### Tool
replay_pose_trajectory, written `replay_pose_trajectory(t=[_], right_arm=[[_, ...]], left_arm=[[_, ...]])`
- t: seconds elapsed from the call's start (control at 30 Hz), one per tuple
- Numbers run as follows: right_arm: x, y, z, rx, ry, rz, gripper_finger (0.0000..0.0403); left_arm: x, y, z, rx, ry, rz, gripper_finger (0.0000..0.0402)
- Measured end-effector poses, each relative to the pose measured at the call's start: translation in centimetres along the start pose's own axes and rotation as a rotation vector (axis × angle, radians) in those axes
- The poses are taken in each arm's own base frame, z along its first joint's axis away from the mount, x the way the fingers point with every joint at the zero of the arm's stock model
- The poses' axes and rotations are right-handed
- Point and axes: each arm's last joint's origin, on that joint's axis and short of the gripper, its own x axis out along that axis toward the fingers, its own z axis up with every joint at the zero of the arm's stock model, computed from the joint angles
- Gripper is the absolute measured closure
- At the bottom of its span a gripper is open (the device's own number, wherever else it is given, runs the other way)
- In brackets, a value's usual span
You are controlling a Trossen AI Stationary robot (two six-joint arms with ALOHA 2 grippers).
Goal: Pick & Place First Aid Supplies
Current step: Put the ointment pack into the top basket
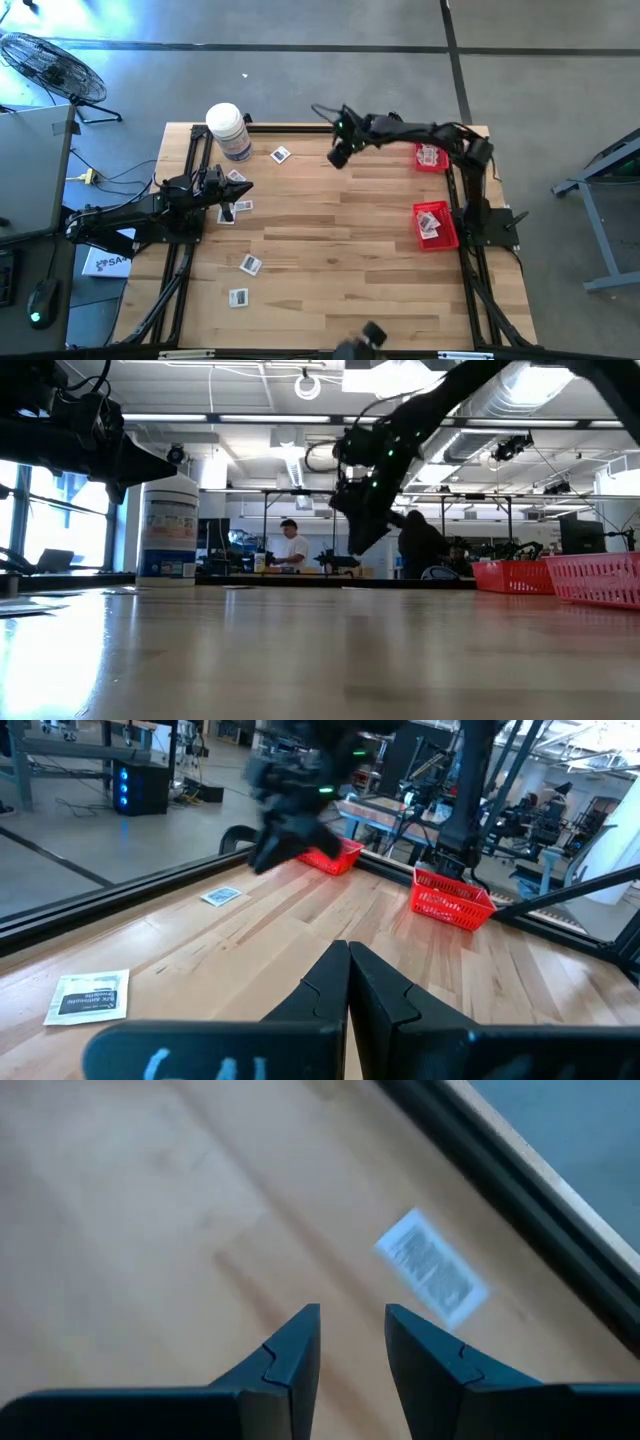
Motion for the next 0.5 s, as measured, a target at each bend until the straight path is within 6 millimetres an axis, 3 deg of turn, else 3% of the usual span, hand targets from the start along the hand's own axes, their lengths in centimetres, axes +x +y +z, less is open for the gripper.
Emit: replay_pose_trajectory(t=[0.23, 0.5], right_arm=[[4.5, -4.0, 1.7, 0.056, 0.04, 0.043, 0.0295], [6.7, -4.9, 0.5, 0.072, 0.105, 0.052, 0.0295]], left_arm=[[0.0, 0.0, 0.0, 0.0, 0.0, 0.0, 0.0401], [0.0, 0.0, 0.0, 0.0, 0.0, 0.001, 0.0401]])
